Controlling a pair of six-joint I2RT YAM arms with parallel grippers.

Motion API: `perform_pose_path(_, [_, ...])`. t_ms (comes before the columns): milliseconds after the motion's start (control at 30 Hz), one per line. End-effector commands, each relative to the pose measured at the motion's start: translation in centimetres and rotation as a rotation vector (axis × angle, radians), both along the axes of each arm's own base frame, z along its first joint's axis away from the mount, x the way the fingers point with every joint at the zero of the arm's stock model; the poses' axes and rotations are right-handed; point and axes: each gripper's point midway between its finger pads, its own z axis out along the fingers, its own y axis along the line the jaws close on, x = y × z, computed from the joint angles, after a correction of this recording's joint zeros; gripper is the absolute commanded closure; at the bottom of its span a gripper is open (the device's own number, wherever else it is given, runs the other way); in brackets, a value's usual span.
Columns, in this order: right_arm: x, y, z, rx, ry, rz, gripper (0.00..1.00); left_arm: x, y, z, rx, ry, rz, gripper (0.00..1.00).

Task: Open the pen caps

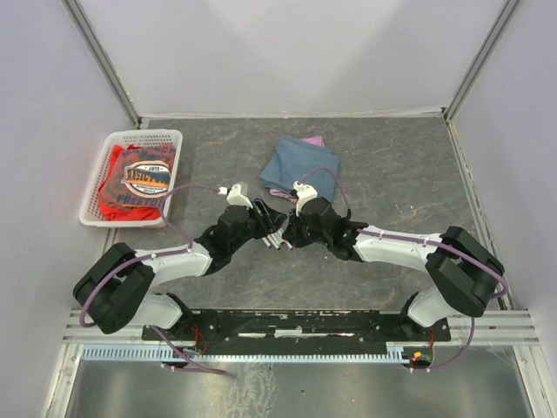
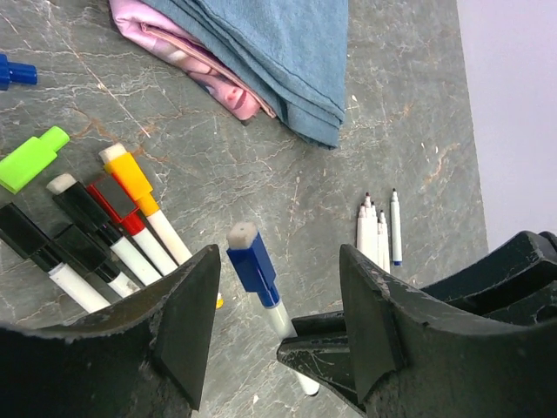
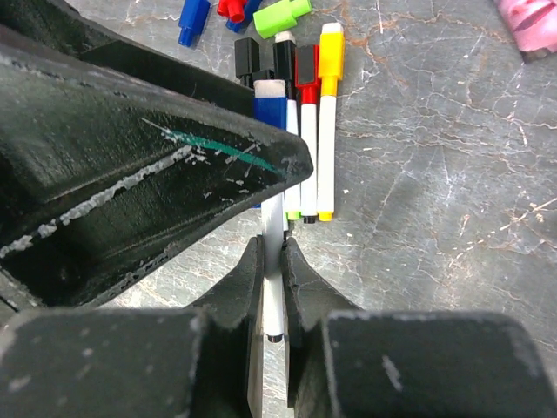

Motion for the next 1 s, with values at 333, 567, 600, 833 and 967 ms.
perform_pose_path(333, [-0.37,1.31,3.02,0.13,-0.041,0.027,0.99,0.55,-0.32,1.42,-0.141,-0.011,0.019,0.44])
perform_pose_path(567, [-0.58,1.54,3.08,0.144,-0.034,0.038,0.99,0.58,-0.25,1.64,-0.188,-0.008,0.02,0.57])
perform_pose_path(600, [-0.57,1.57,3.13,0.146,-0.035,0.037,0.99,0.62,-0.27,1.7,-0.194,-0.007,0.02,0.58])
perform_pose_path(833, [-0.6,1.34,3.16,0.148,-0.039,0.03,0.99,0.51,-0.12,1.93,-0.226,-0.012,0.021,0.85])
perform_pose_path(967, [-0.59,1.21,2.97,0.141,-0.039,0.028,0.99,0.45,-0.19,2.41,-0.249,-0.028,0.013,0.97])
